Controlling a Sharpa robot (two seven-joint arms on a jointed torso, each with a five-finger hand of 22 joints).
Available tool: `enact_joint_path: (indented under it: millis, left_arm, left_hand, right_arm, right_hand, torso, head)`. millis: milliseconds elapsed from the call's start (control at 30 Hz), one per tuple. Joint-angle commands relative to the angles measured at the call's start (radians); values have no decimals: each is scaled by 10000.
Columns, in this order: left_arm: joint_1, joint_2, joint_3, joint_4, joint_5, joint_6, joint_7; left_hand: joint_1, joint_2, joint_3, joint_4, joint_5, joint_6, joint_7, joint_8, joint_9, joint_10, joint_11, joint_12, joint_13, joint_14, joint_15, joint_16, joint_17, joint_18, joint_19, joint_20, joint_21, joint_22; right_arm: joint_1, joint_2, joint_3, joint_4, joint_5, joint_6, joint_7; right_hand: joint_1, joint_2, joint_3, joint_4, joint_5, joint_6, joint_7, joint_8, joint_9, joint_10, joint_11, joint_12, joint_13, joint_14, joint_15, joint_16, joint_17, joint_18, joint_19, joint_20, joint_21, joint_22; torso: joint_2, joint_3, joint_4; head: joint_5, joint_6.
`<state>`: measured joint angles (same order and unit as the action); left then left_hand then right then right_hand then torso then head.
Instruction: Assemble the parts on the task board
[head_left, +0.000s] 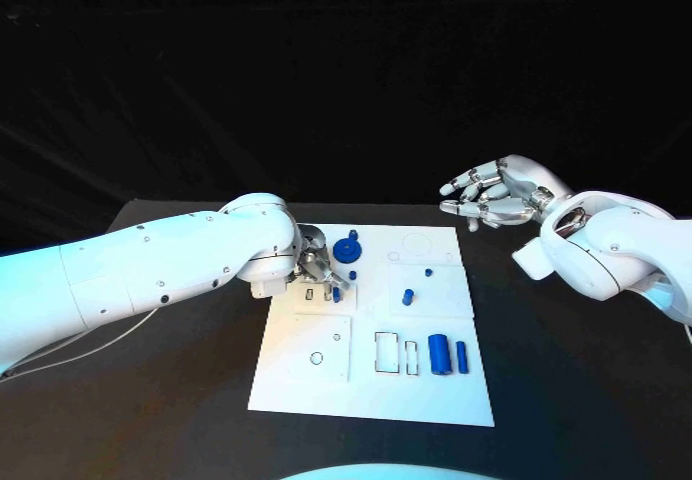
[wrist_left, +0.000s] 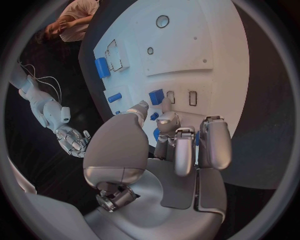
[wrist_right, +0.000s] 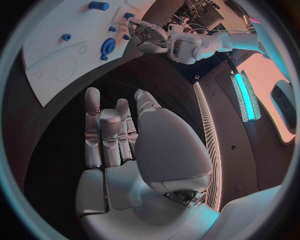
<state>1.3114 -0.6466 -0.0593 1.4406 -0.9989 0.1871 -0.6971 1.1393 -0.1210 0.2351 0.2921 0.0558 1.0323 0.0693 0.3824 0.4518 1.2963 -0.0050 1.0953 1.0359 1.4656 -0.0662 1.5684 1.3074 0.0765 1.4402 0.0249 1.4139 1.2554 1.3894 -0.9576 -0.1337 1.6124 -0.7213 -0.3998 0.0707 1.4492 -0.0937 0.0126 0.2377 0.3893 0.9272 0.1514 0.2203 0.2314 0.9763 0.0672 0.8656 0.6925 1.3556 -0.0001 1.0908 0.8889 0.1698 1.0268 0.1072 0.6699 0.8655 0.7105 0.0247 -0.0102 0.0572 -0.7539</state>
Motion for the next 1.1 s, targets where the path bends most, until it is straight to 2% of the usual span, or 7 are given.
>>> enact_joint_path:
  millis: [33, 900, 1100]
  left_arm:
    - [-11, 54, 2, -20, -40, 295, -312]
    - [-38, 168, -6, -148, 7, 601, -322]
    - [-40, 178, -6, -162, 142, 610, -300]
  left_hand:
    - [23, -39, 114, 2, -67, -72, -28, 54, 59, -61, -13, 34, 30, 1052, -18, 24, 2634, -153, 105, -4, 56, 45]
    - [253, -29, 607, -42, -67, -154, -51, 176, 333, -46, -35, 73, 116, 1052, -33, 24, 2634, -167, 126, -11, 105, 141]
    - [916, 202, 1255, -288, -61, -245, -116, 227, 489, -58, -102, 54, 143, 1052, -83, 24, 2634, -177, 142, -38, 141, 213]
  right_arm:
    - [1, 10, 0, 27, -18, 30, 90]
    - [-3, 39, -3, 37, -19, 91, 61]
    - [-4, 48, -4, 34, -19, 100, 57]
  right_hand:
    - [56, -8, 1, 57, 70, -85, 4, 62, 17, -16, 16, -50, -17, -95, -10, -53, -19, 123, -4, 26, -38, -14]
    - [34, 16, 3, 91, 91, -74, 3, 88, 23, -11, 17, -59, -55, -105, -7, -113, -62, 123, -1, 31, -91, -43]
    - [31, 21, 4, 96, 95, -72, 3, 92, 24, -9, 16, -59, -61, -102, -7, -116, -61, 123, 1, 31, -100, -47]
  torso:
    - [1, 1, 3]
    - [3, 9, -1]
    - [-6, 9, 6]
  head:
    - [-6, -20]
    - [8, -81]
    - [16, -109]
